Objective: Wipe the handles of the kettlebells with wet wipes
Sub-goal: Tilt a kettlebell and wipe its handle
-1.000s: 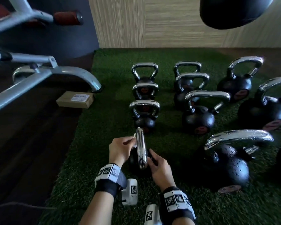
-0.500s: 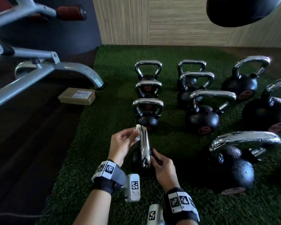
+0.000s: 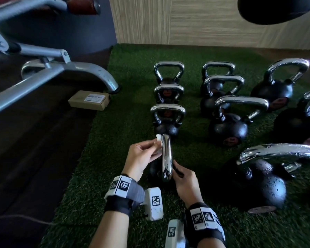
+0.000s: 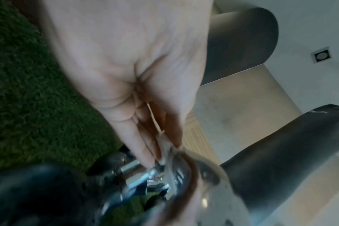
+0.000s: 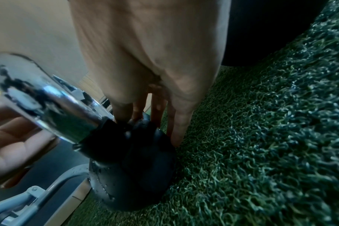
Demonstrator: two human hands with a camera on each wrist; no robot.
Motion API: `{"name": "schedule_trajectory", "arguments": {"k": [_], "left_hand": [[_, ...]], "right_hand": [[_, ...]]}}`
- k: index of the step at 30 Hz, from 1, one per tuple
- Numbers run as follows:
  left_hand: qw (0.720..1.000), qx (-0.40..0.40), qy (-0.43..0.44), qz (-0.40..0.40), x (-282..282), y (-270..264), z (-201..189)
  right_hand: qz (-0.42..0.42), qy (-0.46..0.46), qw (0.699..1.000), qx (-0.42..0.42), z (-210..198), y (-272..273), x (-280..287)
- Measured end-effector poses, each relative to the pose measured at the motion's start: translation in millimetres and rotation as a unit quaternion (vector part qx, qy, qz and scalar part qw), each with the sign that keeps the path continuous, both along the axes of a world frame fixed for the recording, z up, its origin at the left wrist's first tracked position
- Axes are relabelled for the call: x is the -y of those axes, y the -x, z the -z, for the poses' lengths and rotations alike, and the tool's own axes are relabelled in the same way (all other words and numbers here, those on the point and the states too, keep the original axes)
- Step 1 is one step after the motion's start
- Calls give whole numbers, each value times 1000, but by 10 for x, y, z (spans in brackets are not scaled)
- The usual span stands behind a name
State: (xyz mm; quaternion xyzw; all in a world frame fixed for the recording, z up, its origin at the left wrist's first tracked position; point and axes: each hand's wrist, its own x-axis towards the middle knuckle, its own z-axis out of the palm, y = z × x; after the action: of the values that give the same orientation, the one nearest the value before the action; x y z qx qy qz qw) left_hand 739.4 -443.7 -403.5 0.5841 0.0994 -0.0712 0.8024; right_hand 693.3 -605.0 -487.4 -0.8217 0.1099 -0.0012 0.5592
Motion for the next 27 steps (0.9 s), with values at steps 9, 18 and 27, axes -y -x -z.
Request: {"name": "schedule_trajectory", "arguments": {"k": [9,18,27], "left_hand": [[988,108,-86,75,-204,363,218],[928,187,-266,182,-424,547,261],[878,240,-401,110,-346,617,334]], "right_hand": [[-11,-16,1000,11,40,-8,24],[-25,-38,999,17,127,-22,35],[-11,-19,1000,-7,-53,9,-8]]}}
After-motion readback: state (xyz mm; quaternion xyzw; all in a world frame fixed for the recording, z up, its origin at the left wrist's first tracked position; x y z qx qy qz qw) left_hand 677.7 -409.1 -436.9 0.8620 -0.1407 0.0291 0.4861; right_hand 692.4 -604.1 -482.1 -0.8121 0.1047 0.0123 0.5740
